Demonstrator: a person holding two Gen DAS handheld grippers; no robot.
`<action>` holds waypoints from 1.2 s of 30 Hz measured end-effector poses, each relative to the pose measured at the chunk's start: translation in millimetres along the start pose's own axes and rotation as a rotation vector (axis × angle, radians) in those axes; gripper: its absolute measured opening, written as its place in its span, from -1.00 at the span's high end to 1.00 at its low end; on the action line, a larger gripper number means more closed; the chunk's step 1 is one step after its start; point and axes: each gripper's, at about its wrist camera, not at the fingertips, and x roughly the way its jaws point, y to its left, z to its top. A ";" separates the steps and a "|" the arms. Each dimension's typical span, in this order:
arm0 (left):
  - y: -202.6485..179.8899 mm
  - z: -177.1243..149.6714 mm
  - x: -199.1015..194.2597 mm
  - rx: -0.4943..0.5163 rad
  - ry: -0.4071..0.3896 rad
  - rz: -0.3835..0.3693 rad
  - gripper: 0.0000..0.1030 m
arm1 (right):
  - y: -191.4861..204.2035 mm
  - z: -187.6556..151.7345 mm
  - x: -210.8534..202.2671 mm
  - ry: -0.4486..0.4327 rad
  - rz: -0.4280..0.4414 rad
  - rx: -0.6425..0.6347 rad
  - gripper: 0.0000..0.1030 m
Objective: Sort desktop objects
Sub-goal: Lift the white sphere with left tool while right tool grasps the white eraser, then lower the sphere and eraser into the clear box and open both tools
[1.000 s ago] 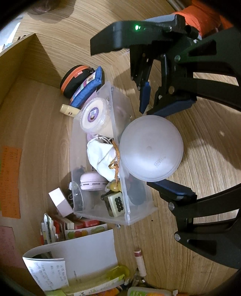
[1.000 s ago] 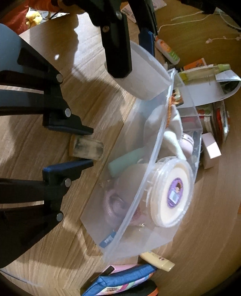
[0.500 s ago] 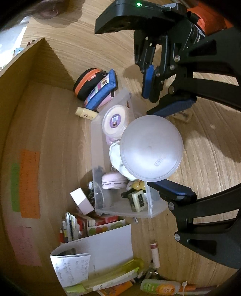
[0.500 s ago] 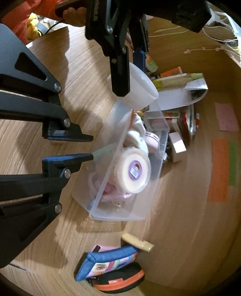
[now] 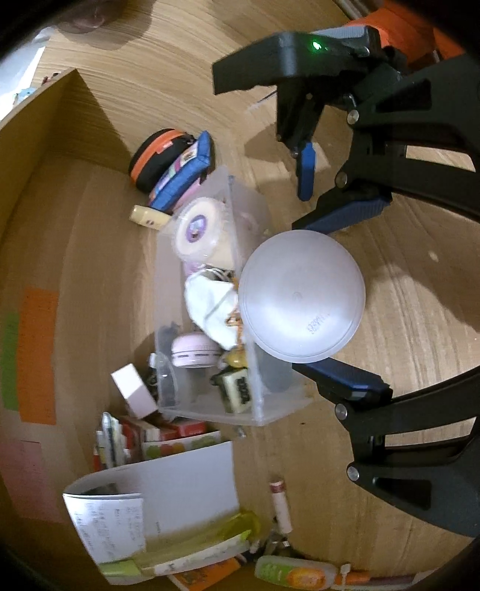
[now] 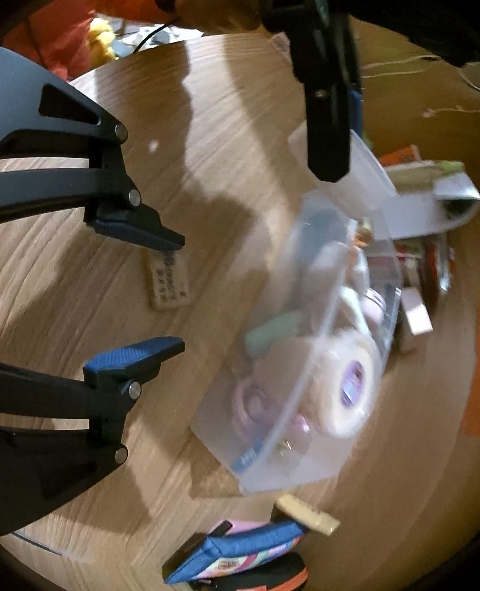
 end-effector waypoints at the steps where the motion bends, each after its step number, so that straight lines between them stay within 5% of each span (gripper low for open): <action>1: 1.2 -1.2 0.9 -0.003 0.005 -0.004 -0.25 | 0.9 -0.1 0.2 0.002 0.009 -0.006 0.10; 7: 3.6 -10.5 4.2 -0.024 0.025 -0.021 -0.25 | 1.2 -1.6 10.2 0.029 0.030 -0.002 0.10; 11: 4.2 -13.0 5.3 -0.032 0.030 -0.024 -0.25 | 3.1 -0.8 7.0 0.025 0.031 -0.006 0.27; 27: 10.0 24.2 -12.9 -0.019 -0.089 0.005 -0.25 | -25.4 25.6 -69.5 -0.216 -0.058 0.096 0.27; 36: 23.1 51.5 2.1 -0.028 -0.101 0.009 -0.25 | -56.1 48.0 -73.8 -0.273 -0.123 0.163 0.27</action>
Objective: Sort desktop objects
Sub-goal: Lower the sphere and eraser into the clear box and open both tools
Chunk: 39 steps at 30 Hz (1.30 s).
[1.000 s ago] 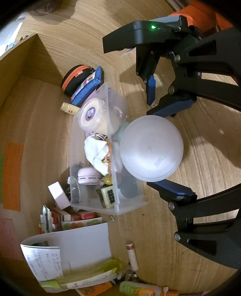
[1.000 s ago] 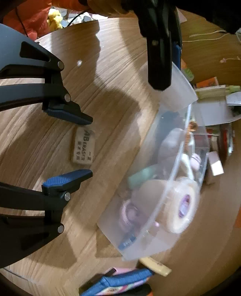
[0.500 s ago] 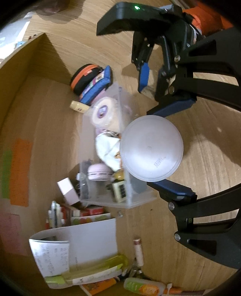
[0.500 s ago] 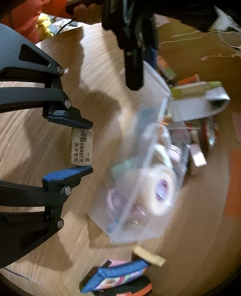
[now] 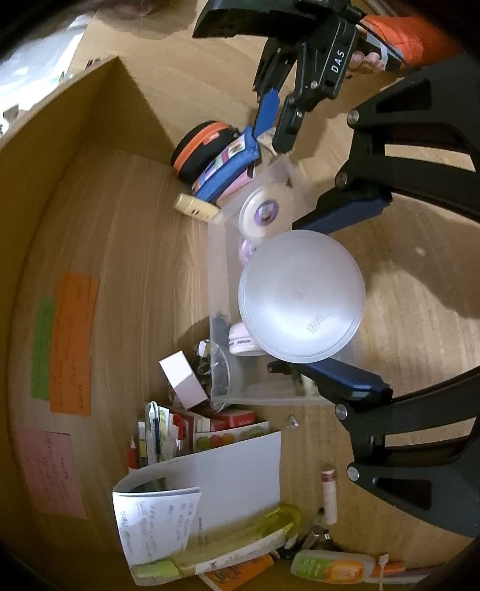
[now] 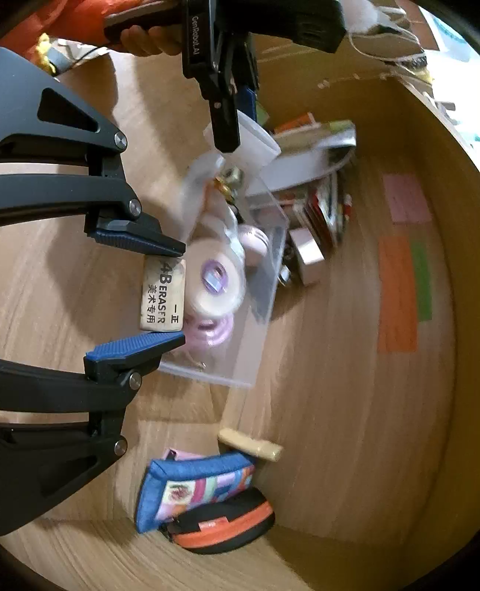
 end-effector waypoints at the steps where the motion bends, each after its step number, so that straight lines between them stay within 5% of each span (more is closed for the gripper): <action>1: 3.1 3.3 5.9 -0.004 0.008 0.009 -0.25 | -2.3 1.1 0.9 0.000 -0.007 0.003 0.27; 18: 21.8 14.9 65.9 -0.008 0.106 0.063 -0.25 | -20.0 0.5 55.8 0.116 -0.011 -0.005 0.27; 30: 20.3 14.4 55.9 -0.007 0.087 0.052 -0.35 | -15.6 1.6 58.2 0.128 -0.061 -0.021 0.22; 33: 16.6 16.3 49.3 -0.004 0.065 0.051 -0.43 | -14.9 1.6 55.4 0.125 -0.057 -0.021 0.09; 36: 11.7 16.4 41.0 0.008 0.042 0.060 -0.44 | -14.7 0.7 49.6 0.107 -0.076 -0.022 -0.36; 39: 7.5 13.8 31.5 0.020 0.024 0.070 -0.47 | -14.0 0.1 42.6 0.088 -0.074 -0.021 -0.43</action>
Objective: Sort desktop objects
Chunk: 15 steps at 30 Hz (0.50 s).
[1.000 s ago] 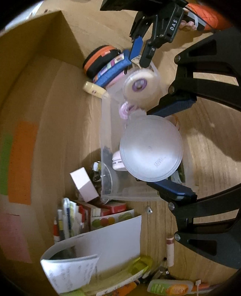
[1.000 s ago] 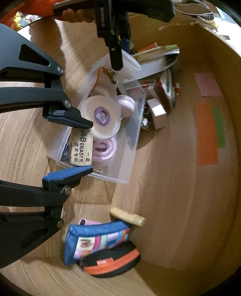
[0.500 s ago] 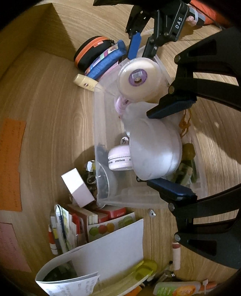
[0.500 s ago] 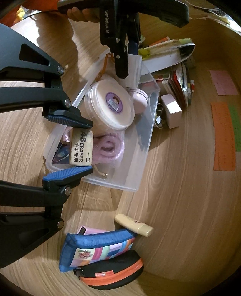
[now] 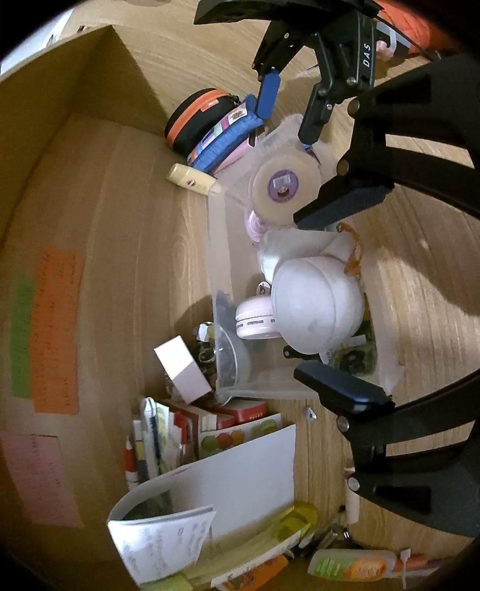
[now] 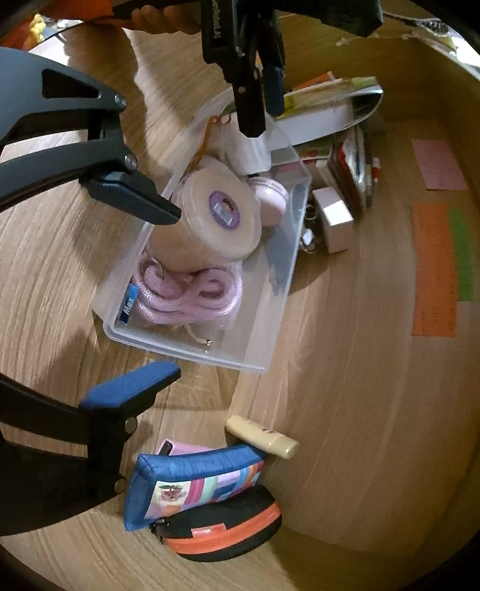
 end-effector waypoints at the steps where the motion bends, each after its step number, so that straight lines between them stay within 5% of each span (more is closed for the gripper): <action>1: -0.7 -1.1 -2.9 0.001 -0.006 0.006 -0.51 | 0.2 -0.3 -2.1 -0.003 -0.001 0.002 -0.43; 5: -3.3 -6.8 -11.7 0.020 -0.044 0.063 -0.66 | 0.1 -1.7 -7.5 -0.005 -0.012 0.023 -0.63; 15: 3.9 -23.9 -16.1 -0.024 -0.042 0.149 -0.67 | 8.1 -11.1 -21.8 -0.026 -0.027 0.056 -0.69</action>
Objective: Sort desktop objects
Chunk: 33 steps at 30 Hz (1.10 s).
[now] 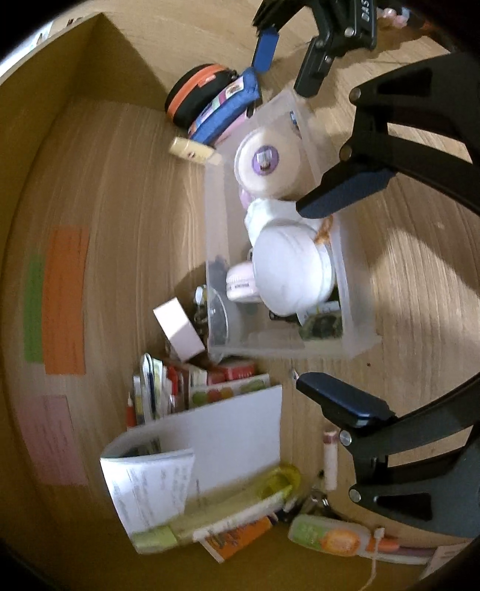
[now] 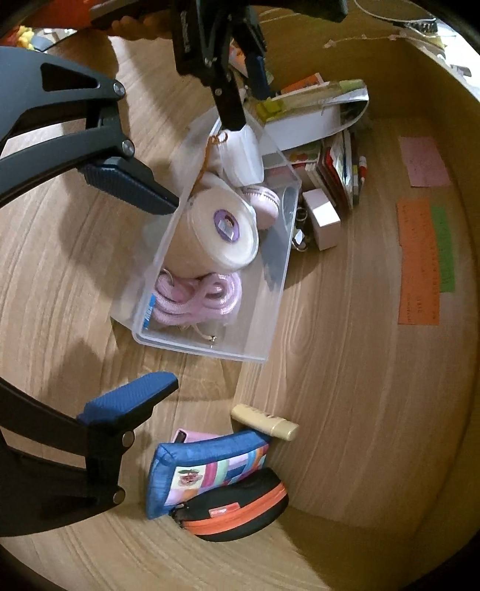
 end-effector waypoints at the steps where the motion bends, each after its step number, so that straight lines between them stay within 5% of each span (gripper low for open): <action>1: 1.5 -2.3 -1.6 -0.007 -0.002 -0.001 -0.67 | 0.2 -1.8 -2.2 -0.005 -0.003 0.008 -0.70; 33: -7.1 -22.2 -8.3 -0.016 0.011 -0.028 -0.67 | 6.3 -11.1 -9.5 -0.016 0.013 0.046 -0.70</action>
